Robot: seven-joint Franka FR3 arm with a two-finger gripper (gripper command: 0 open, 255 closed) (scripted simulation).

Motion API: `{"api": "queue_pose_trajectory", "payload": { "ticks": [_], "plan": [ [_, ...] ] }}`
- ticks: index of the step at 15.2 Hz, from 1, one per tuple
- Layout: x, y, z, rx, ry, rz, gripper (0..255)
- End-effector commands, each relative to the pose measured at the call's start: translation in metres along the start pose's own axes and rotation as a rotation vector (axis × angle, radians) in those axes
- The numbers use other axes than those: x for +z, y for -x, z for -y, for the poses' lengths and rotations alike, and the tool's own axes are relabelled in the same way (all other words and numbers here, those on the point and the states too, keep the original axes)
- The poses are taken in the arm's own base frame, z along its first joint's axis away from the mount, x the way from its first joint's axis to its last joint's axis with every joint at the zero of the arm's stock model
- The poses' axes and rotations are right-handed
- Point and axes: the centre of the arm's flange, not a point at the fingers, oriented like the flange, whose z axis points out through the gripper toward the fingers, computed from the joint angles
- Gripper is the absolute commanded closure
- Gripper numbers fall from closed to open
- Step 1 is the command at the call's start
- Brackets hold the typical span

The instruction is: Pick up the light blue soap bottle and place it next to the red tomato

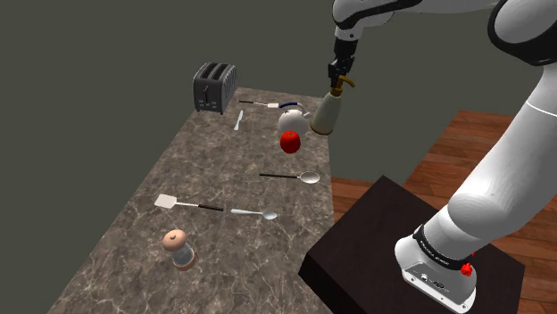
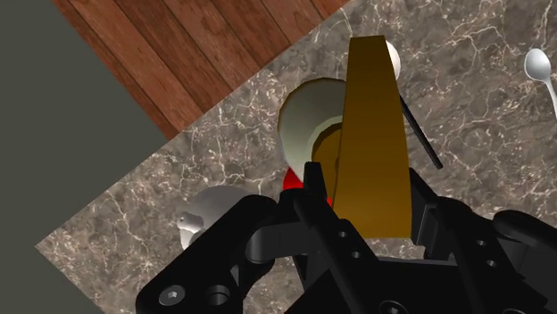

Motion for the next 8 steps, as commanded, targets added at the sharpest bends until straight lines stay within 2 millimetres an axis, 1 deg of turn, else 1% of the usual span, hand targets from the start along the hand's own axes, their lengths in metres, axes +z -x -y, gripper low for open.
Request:
{"api": "queue_pose_trajectory", "payload": {
  "ticks": [1,8],
  "plan": [
    [0.010,-0.001,0.000,0.000,0.000,-0.001,255],
    [0.047,-0.002,0.001,0.000,0.000,-0.001,255]
  ]
}}
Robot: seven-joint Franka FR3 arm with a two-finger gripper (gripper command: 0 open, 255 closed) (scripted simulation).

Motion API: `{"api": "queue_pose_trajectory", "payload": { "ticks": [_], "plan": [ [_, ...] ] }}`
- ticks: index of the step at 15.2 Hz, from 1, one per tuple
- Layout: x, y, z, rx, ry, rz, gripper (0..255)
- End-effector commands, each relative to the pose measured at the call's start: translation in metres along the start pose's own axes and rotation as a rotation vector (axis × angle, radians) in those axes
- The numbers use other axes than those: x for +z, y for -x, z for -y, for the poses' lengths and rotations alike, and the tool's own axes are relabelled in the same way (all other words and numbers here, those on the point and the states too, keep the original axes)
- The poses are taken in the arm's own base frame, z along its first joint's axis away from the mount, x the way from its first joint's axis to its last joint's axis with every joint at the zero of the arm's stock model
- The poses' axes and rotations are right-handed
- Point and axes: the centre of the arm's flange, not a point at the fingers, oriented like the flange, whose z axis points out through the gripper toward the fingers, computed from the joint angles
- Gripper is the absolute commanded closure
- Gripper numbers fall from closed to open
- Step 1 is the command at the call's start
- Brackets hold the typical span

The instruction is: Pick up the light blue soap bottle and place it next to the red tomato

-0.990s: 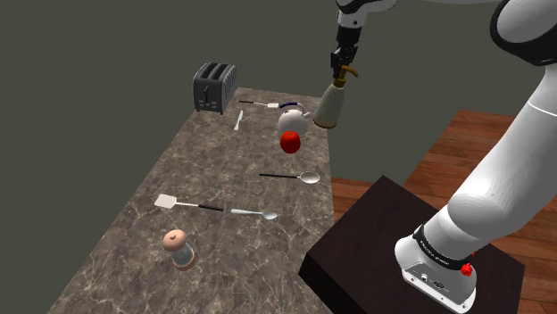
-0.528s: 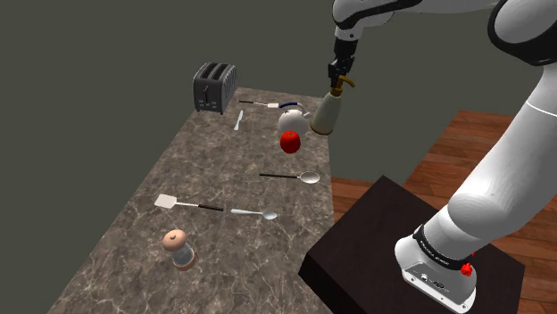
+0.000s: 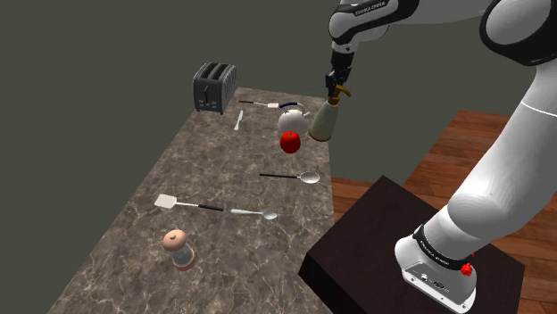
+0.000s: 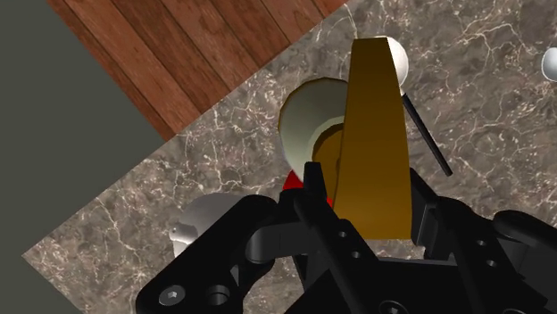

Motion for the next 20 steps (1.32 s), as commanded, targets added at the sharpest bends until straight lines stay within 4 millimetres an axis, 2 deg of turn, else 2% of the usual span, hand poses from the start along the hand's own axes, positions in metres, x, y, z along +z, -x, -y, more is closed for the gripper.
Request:
{"api": "queue_pose_trajectory", "payload": {
  "ticks": [1,20],
  "plan": [
    [0.011,0.000,0.001,0.000,0.000,-0.001,255],
    [0.112,-0.004,0.005,0.000,0.000,-0.001,255]
  ]
}}
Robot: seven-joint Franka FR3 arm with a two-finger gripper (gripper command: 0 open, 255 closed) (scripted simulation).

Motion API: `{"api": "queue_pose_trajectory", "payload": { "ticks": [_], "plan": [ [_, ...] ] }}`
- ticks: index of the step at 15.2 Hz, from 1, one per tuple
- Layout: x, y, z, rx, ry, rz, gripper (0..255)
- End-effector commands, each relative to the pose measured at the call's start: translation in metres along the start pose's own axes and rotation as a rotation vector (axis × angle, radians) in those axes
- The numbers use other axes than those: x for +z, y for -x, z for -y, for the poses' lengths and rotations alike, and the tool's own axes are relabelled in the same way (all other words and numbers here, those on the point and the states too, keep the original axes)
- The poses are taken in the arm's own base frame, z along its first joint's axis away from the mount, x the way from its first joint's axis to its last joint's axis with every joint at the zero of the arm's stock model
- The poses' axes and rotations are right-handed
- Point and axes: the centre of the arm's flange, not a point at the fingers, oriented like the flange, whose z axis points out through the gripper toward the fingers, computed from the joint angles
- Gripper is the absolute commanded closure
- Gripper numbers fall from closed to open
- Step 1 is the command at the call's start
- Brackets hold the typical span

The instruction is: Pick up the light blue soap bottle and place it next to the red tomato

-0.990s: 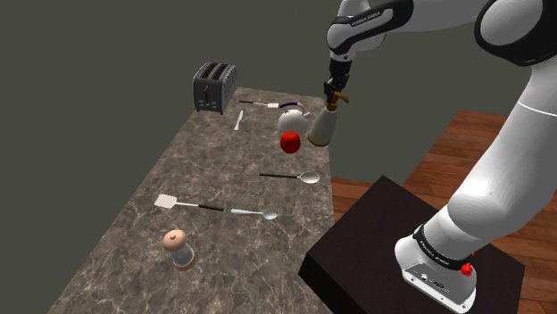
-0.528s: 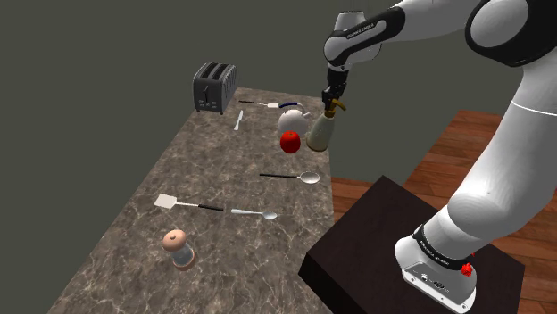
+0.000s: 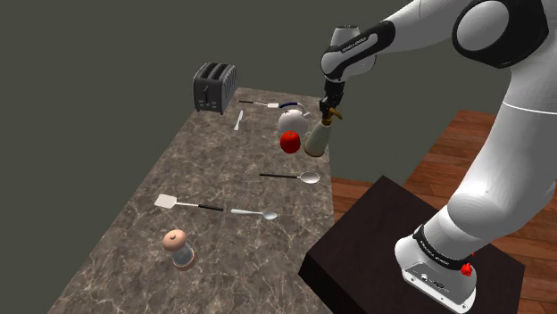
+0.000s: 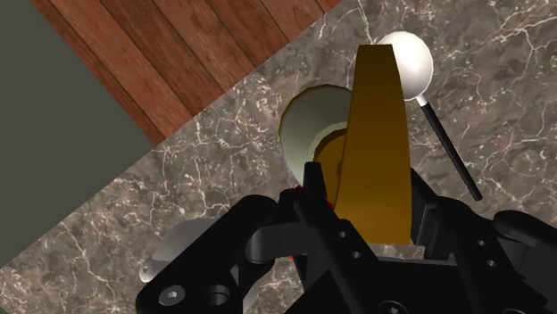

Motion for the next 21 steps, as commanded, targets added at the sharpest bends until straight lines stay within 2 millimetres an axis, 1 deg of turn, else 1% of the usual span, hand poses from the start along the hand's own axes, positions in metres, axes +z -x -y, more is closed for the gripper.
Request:
{"api": "queue_pose_trajectory", "payload": {
  "ticks": [1,18,21],
  "plan": [
    [0.011,0.000,0.001,0.000,0.000,-0.001,255],
    [0.101,-0.004,0.004,0.000,0.000,-0.001,255],
    [0.101,-0.004,0.004,0.000,0.000,-0.001,255]
  ]
}}
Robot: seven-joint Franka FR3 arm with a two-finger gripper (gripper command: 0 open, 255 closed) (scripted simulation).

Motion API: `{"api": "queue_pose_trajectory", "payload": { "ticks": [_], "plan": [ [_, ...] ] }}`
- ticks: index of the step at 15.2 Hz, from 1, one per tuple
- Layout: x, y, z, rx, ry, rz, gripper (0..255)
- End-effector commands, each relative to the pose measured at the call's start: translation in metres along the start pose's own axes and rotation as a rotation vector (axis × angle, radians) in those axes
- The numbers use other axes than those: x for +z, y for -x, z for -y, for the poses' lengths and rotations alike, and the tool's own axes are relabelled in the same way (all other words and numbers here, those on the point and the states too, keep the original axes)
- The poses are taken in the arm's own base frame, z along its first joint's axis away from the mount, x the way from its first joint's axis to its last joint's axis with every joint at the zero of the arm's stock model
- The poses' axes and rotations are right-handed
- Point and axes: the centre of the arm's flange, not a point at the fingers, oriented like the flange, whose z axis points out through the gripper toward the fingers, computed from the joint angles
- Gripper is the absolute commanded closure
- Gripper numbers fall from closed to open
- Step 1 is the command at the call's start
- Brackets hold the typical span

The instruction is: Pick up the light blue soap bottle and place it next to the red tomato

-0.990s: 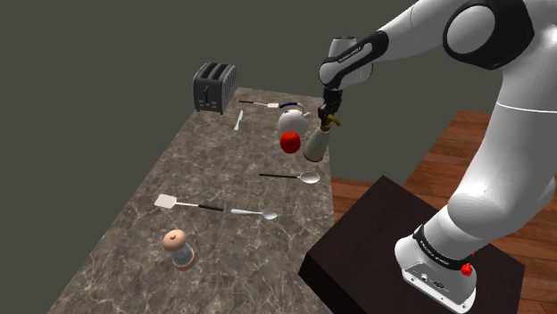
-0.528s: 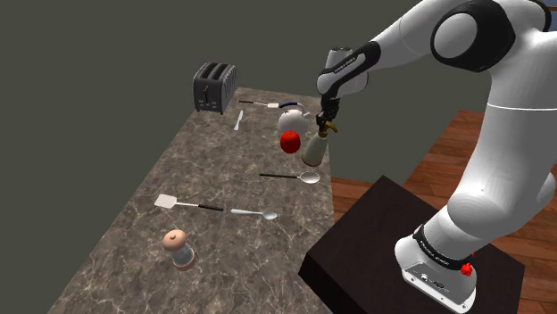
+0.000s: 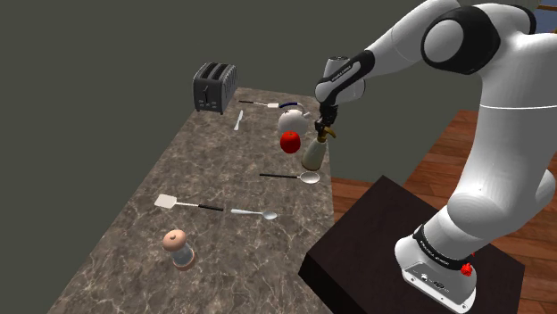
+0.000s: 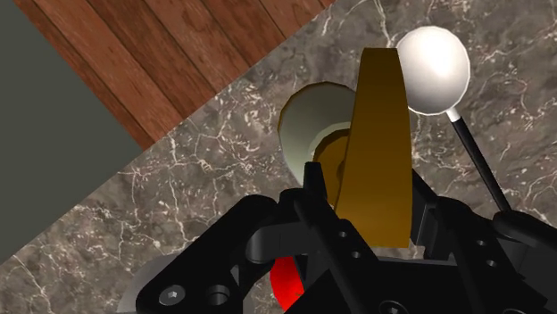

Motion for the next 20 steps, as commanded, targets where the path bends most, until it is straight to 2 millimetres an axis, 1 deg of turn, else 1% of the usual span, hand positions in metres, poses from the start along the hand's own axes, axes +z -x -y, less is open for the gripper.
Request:
{"api": "queue_pose_trajectory", "payload": {
  "ticks": [1,4,5,10,13,14,20],
  "plan": [
    [0.000,-0.001,0.000,0.000,0.000,-0.001,255],
    [0.000,-0.001,0.000,0.000,0.000,-0.001,255],
    [0.000,-0.001,0.000,0.000,0.000,-0.001,0],
    [0.000,0.000,0.000,0.000,0.000,-0.001,0],
    [-0.039,0.000,0.000,0.000,0.000,-0.001,0],
    [-0.050,0.000,0.000,0.000,0.000,-0.001,0],
    [-0.050,0.000,0.000,0.000,0.000,-0.001,0]
  ]
}}
